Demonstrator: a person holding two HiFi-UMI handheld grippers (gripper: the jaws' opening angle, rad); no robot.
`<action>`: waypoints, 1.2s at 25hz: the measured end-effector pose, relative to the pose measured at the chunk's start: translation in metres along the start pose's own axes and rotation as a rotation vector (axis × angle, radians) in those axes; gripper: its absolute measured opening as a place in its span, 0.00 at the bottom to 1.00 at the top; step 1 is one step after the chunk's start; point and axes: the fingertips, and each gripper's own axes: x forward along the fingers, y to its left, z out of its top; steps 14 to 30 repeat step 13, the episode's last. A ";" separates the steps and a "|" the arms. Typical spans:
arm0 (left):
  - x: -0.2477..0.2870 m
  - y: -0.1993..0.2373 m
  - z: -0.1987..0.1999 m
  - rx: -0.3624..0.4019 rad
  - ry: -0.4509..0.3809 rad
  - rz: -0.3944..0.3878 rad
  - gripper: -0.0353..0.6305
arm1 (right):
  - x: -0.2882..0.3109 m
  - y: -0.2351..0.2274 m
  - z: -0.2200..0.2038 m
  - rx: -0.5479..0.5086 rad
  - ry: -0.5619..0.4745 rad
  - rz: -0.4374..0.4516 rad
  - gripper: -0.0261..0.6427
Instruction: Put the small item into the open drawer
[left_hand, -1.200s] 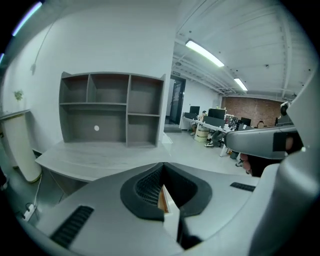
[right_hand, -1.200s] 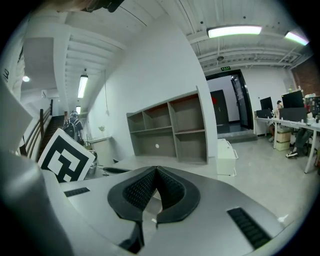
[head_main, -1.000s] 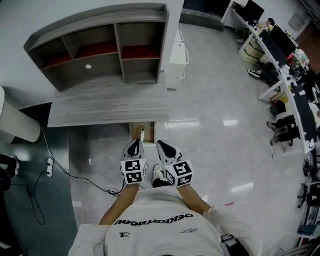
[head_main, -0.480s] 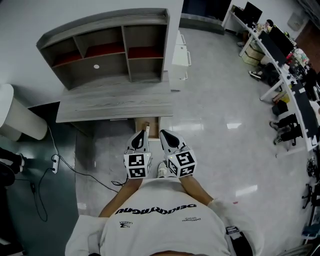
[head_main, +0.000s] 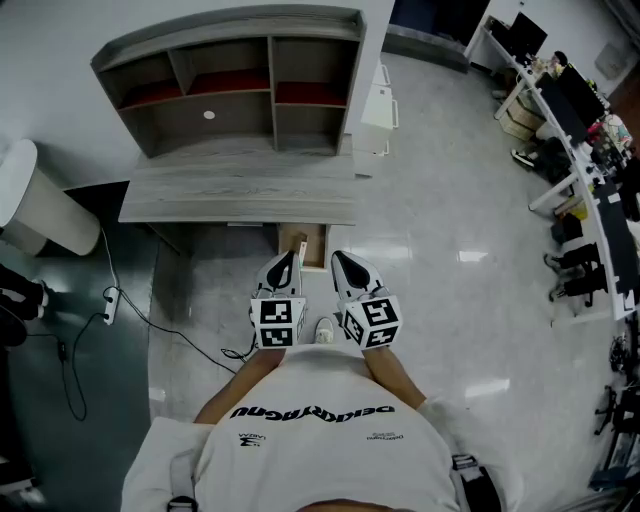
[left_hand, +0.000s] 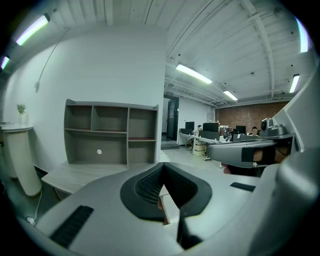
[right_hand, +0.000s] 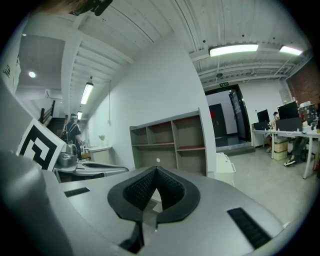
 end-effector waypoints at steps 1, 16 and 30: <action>0.001 -0.001 0.000 0.002 0.000 -0.001 0.08 | 0.000 -0.001 0.000 -0.001 -0.001 0.000 0.08; 0.023 -0.008 0.003 0.013 -0.007 -0.031 0.08 | 0.013 -0.020 0.007 -0.016 -0.026 -0.001 0.08; 0.023 -0.008 0.003 0.013 -0.007 -0.031 0.08 | 0.013 -0.020 0.007 -0.016 -0.026 -0.001 0.08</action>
